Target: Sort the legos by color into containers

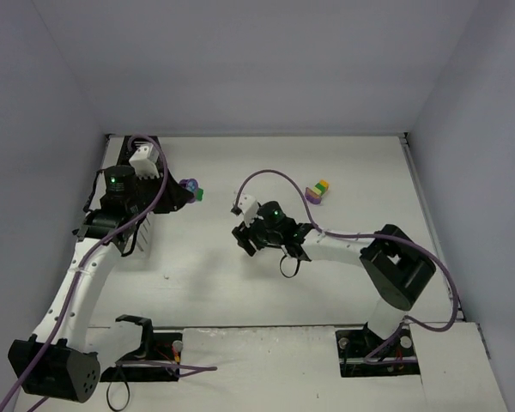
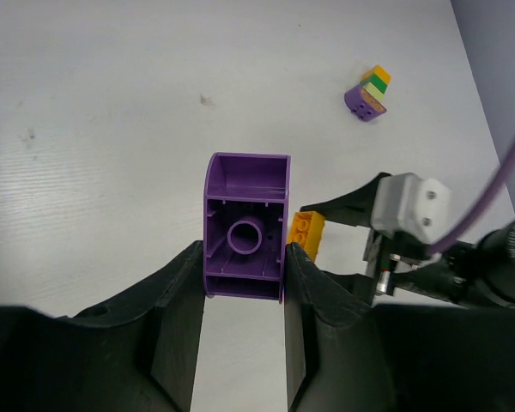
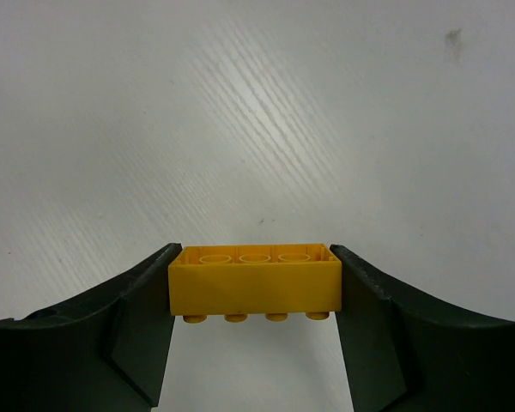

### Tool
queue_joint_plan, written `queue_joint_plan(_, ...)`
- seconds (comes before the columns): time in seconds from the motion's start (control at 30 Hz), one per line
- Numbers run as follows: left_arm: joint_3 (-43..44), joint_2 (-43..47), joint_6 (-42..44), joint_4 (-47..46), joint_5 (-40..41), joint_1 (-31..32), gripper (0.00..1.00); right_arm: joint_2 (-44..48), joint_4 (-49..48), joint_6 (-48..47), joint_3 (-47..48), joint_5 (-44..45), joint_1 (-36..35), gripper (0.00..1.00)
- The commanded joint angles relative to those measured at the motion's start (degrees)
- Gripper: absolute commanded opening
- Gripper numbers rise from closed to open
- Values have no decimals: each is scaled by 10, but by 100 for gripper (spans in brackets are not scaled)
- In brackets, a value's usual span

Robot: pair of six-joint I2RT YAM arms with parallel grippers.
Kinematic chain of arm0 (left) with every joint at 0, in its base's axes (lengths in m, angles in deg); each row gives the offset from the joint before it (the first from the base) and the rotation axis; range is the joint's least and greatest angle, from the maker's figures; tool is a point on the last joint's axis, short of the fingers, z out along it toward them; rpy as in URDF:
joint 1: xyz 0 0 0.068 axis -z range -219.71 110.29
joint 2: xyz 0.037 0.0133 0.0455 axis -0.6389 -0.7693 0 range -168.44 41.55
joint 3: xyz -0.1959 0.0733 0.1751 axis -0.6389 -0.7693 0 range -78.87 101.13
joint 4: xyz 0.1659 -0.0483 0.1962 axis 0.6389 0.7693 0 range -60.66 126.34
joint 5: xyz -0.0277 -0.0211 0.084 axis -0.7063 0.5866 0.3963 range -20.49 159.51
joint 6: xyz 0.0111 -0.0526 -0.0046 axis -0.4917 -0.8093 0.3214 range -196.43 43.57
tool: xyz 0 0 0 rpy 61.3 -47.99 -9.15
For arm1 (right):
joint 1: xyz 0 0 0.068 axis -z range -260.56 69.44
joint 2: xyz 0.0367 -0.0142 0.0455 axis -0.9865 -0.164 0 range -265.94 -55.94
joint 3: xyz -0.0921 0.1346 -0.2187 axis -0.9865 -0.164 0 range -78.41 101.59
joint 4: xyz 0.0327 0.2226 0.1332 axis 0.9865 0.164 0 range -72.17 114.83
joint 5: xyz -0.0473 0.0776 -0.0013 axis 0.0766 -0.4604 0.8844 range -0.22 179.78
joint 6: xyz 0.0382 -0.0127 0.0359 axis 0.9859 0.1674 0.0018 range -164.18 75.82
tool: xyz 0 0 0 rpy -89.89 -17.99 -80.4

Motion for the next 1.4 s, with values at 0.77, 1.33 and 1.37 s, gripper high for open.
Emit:
queue_joint_plan(0.77,0,-38,-44,-108,-175,-4,1,67,-22,-10,-5,3,-5,85)
queue_joint_plan(1.33,4,-98,-97,-132,-262,70,1,206,-106,-77,-25,-35,-14,75)
queue_joint_plan(1.37,5,-99,-97,-131,-262,72,1,204,-104,-81,-21,-34,-14,75)
